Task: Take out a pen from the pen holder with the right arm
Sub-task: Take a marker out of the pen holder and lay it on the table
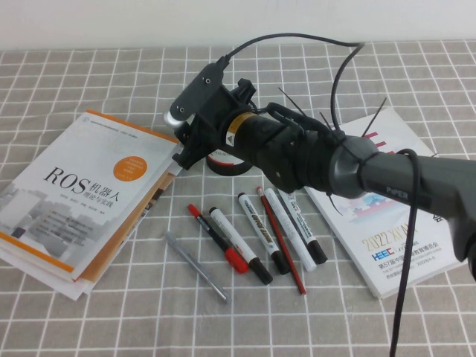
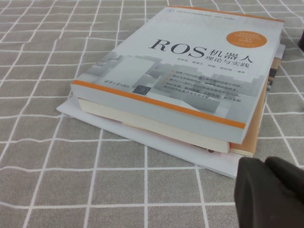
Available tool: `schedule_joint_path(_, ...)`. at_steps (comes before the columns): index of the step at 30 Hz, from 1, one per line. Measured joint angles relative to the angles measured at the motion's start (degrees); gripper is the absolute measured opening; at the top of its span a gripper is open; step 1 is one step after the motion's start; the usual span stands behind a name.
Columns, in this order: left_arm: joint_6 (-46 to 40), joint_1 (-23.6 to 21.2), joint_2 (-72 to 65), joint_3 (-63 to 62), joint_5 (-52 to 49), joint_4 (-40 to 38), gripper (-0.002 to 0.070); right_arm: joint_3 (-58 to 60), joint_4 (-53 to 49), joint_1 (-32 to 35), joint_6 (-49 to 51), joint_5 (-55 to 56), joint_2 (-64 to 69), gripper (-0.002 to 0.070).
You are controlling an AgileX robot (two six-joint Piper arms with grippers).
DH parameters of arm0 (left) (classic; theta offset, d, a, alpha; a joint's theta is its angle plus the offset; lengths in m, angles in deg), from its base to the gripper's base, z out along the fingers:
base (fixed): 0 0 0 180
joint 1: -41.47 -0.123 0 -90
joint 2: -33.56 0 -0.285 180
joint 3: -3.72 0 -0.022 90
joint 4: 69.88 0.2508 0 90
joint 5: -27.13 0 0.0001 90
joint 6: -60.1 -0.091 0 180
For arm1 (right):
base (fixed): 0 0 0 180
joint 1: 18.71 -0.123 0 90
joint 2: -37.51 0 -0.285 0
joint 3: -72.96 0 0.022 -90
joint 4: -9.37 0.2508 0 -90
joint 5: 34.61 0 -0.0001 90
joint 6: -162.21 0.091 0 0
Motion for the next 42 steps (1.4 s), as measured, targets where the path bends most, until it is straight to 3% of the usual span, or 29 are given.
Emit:
schedule_joint_path(11,0.0,0.0,0.0,0.0,0.0,0.0,-0.0003,-2.3,0.4,0.0,-0.1,-3.9,1.2,0.0368)
schedule_joint_path(20,0.0,0.0,0.0,0.0,0.0,0.0,-0.0003,-2.3,0.5,0.7,-0.2,-5.8,1.2,0.0214)
schedule_joint_path(30,0.0,0.0,0.0,0.0,0.0,0.0,-0.0003,-2.6,0.5,0.7,-0.6,-5.7,1.2,0.0094)
schedule_joint_path(42,0.0,0.0,0.0,0.0,0.0,0.0,-0.0003,-2.7,0.4,1.1,-1.1,-5.2,1.2,0.007)
